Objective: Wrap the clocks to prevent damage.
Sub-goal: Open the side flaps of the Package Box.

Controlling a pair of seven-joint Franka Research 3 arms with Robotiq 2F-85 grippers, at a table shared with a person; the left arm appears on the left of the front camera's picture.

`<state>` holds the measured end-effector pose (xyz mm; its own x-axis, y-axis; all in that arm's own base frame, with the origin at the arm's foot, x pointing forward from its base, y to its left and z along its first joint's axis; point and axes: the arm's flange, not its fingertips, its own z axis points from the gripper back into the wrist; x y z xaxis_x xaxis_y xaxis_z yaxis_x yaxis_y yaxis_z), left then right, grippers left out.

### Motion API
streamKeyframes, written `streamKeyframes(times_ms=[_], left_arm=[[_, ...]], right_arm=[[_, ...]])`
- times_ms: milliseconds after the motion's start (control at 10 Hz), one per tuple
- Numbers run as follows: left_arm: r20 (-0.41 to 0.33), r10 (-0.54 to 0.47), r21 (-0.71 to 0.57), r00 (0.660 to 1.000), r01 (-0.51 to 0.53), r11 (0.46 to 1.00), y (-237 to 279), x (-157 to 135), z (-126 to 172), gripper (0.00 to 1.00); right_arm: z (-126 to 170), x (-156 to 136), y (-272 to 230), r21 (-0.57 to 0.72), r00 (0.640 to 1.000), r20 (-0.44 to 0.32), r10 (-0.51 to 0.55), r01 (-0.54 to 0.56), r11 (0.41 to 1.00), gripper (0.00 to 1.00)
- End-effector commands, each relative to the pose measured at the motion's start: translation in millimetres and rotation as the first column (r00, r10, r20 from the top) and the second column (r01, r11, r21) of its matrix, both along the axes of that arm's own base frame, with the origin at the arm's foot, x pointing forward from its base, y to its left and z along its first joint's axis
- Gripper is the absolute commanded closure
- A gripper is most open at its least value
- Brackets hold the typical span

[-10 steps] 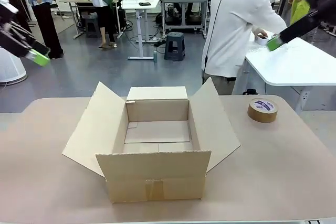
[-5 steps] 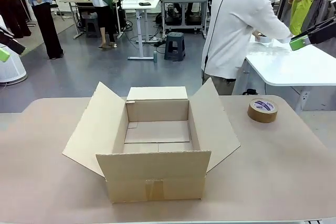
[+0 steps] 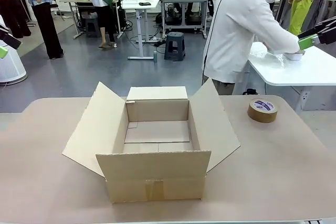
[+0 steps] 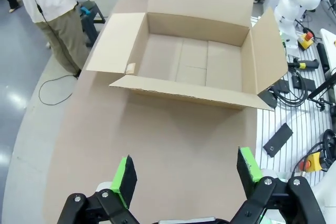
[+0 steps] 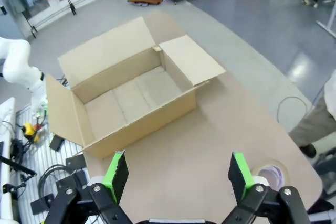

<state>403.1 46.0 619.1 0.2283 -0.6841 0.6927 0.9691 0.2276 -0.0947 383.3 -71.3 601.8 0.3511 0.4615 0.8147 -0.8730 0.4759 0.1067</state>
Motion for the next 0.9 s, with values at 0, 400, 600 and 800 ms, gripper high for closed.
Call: streamKeyframes(times_ms=[0, 400, 600, 800], left_arm=[[-0.012, -0.021, -0.023, 1.000, 0.021, 1.000, 2.1, -0.3, -0.6, 0.00], [0.038, -0.018, -0.006, 0.999, 0.018, 1.000, 4.7, -1.1, -1.5, 0.68], [0.031, -0.034, 0.010, 0.999, 0.034, 0.999, 7.4, -0.1, -2.7, 1.00], [0.028, -0.046, 0.017, 0.999, 0.045, 0.999, 9.5, 1.6, -3.7, 0.86]], right_arm=[[-0.5, 2.2, 2.4, 0.018, 1.000, 0.006, 0.021, -0.021, 1.000, 0.00], [-4.1, 4.2, -3.4, -0.023, 0.999, -0.025, -0.021, 0.021, 1.000, 0.59], [-7.7, 6.6, -2.5, -0.038, 0.999, -0.042, -0.011, 0.009, 0.999, 0.64], [-6.6, 6.0, 1.6, -0.057, 0.999, -0.042, -0.006, 0.004, 0.998, 1.00]])
